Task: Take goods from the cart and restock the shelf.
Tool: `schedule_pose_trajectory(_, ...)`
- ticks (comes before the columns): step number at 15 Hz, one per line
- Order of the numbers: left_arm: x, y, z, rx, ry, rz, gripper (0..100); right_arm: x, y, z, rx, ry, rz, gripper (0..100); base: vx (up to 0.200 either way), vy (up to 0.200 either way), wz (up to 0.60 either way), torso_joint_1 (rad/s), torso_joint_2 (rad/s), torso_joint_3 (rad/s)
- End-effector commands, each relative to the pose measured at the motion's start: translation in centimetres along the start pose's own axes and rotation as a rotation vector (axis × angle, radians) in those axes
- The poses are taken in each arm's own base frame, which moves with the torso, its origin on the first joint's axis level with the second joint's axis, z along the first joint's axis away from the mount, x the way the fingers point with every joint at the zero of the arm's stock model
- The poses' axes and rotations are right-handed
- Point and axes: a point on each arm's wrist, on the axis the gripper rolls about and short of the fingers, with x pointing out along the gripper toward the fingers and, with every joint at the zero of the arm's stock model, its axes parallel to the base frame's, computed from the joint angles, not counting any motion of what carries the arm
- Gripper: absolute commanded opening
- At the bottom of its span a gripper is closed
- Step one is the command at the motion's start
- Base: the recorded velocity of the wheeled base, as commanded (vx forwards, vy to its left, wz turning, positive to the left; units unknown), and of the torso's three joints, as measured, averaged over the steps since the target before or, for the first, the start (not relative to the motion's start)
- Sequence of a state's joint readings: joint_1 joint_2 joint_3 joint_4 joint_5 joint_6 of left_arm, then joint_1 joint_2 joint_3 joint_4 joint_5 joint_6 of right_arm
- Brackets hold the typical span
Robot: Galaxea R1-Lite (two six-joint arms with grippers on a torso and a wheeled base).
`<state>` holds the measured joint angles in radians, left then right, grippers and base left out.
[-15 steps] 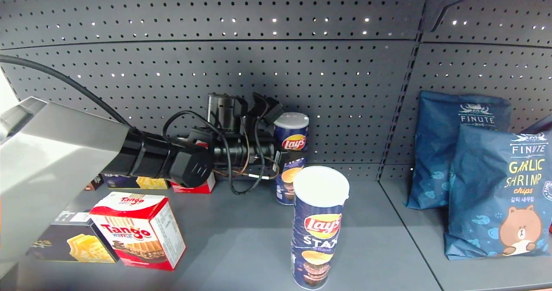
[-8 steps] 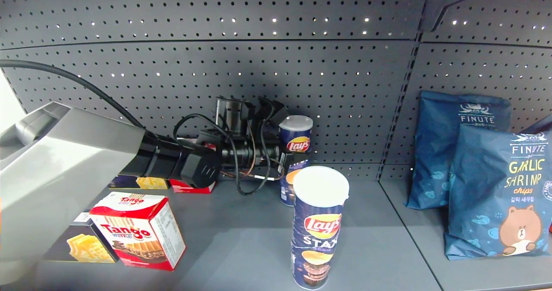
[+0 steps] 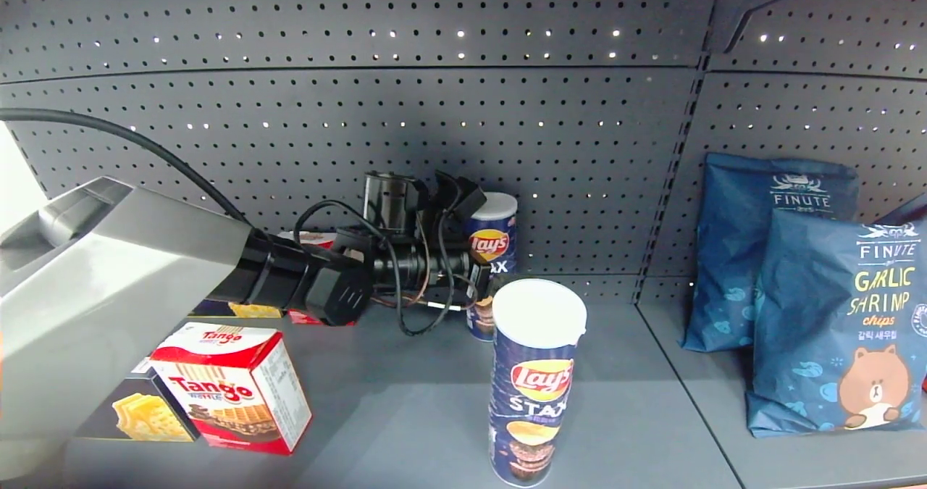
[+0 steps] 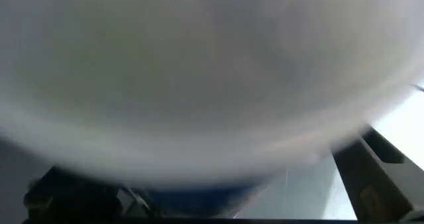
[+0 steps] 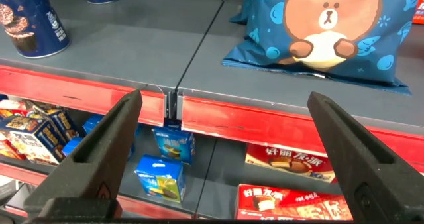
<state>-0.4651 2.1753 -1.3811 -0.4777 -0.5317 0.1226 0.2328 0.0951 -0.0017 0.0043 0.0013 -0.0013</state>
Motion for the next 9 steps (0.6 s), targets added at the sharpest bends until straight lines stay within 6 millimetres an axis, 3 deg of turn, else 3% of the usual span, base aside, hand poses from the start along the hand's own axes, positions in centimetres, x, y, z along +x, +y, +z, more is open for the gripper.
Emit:
schedule_pose_trajectory(1,-1.2,-0.5,0.1,0.003,-0.007,0.011,100,0.0,0.0,0.0,0.001,0.002,0.001,100,0.000,0.000,0.00,0.000,0.00,0.000)
schedule_pose_trajectory(9,-5.8,-2.2,0.4,0.003,-0.017,0.067,100,0.0,0.0,0.0,0.000,0.002,0.001,100,0.000,0.000,0.00,0.000,0.00,0.000)
